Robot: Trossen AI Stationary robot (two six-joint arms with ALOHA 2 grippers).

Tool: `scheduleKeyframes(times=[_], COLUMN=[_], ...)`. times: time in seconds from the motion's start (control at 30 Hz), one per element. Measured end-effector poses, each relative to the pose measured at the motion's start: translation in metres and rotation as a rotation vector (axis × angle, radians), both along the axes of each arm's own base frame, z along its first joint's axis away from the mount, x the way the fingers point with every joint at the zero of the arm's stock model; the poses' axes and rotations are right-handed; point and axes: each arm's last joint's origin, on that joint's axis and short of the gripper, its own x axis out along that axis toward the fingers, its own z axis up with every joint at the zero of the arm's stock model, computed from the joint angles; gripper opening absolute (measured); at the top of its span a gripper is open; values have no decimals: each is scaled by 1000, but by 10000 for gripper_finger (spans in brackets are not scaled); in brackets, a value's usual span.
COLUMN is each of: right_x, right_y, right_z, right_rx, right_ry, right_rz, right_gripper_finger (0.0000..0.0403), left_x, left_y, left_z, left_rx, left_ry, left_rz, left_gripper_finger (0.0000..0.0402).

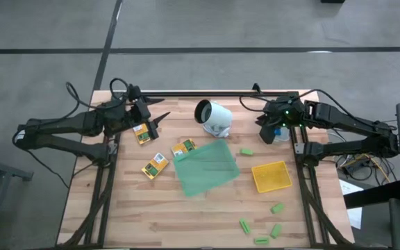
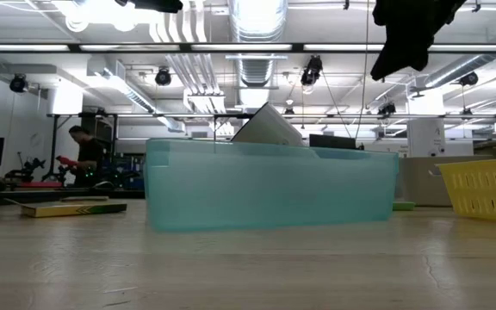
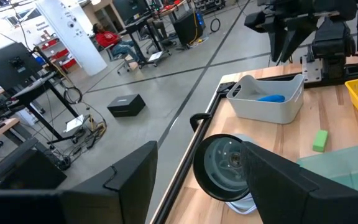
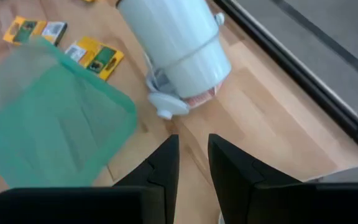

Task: Pick & Place School Supplies
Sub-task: Put the green eraser into the yellow bin

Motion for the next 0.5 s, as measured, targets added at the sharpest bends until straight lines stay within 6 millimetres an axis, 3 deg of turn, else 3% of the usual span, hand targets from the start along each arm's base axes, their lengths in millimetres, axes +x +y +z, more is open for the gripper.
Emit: scheduleKeyframes(times=[0.2,0.5], right_x=[10,43], right_y=[-2,-10], right_z=[-16,-51], right_rx=[69,144], right_ry=[57,239], right_rz=[0,81], right_gripper_finger=[98,138], left_x=[0,0], left_y=[0,0], left_z=[0,0], left_rx=[0,0], left_ry=[0,0], left_rz=[0,0], left_gripper_finger=[236,236])
